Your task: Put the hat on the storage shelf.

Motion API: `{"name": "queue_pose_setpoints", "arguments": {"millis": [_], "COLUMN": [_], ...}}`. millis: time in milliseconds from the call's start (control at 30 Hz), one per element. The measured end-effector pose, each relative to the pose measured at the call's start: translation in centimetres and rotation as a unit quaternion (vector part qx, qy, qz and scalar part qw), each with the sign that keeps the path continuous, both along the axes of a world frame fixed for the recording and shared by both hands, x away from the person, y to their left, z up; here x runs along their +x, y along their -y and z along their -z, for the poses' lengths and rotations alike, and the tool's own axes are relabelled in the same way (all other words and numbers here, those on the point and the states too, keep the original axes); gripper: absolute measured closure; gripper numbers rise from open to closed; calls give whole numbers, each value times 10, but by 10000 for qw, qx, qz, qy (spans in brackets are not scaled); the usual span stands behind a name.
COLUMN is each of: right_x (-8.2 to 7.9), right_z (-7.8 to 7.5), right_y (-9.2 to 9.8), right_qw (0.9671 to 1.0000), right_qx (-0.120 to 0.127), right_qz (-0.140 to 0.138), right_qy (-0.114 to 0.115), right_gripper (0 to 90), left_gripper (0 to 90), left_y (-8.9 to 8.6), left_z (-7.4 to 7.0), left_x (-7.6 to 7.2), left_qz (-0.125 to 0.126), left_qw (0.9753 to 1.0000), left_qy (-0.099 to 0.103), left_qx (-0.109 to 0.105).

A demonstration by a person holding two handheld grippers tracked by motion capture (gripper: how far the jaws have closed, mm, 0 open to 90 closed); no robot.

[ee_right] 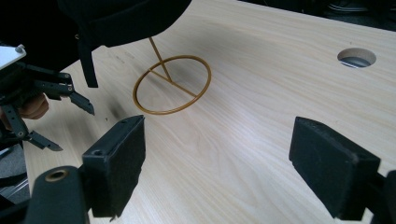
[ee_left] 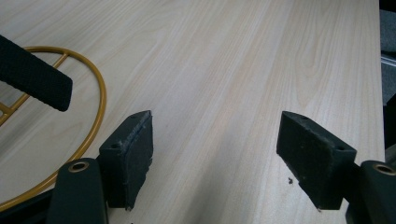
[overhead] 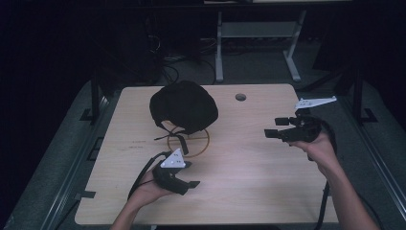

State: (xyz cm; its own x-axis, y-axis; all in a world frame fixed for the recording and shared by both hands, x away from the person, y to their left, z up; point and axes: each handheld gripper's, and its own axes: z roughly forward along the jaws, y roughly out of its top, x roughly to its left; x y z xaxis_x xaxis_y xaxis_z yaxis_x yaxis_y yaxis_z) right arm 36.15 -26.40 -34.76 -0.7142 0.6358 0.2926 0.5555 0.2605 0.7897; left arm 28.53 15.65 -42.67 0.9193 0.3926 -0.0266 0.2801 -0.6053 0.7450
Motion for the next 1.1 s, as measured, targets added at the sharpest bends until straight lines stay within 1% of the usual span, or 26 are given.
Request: {"name": "queue_pose_setpoints", "arguments": {"millis": [167,200,233,300,367,400,500,800,933,1100], "right_x": [-4,-4,-5,-7,-8,-9,-12,-21,-26,-33], "right_z": [7,8,10,14,18,19,25,44,53,63], "right_y": [4,4,5,7,10,11,17,28,31,33], "right_qw": [10000,9999,9999,9998,9996,9996,9994,9988,9987,9986], "right_qx": [65,91,119,170,237,251,292,211,155,145], "right_qz": [32,46,41,60,83,95,159,307,322,329], "right_qy": [-20,-57,-32,-62,-109,-88,-137,-302,-353,-375], "right_gripper": [181,182,181,181,181,181,181,181,181,181], "left_gripper": [270,270,270,270,270,270,270,270,270,270], "left_y": [0,0,1,1,1,1,1,2,2,2], "left_z": [1,1,1,2,2,2,2,3,4,5], "left_x": [0,0,0,0,0,0,0,-1,0,-1], "left_qz": [-2,-1,3,7,5,7,1,19,44,29], "left_qw": [10000,10000,10000,10000,10000,10000,10000,10000,10000,10000], "left_qy": [-4,-7,-4,-8,-9,-9,-8,-20,-13,-31], "left_qx": [-15,-8,-9,-1,6,5,-2,18,75,69]}}
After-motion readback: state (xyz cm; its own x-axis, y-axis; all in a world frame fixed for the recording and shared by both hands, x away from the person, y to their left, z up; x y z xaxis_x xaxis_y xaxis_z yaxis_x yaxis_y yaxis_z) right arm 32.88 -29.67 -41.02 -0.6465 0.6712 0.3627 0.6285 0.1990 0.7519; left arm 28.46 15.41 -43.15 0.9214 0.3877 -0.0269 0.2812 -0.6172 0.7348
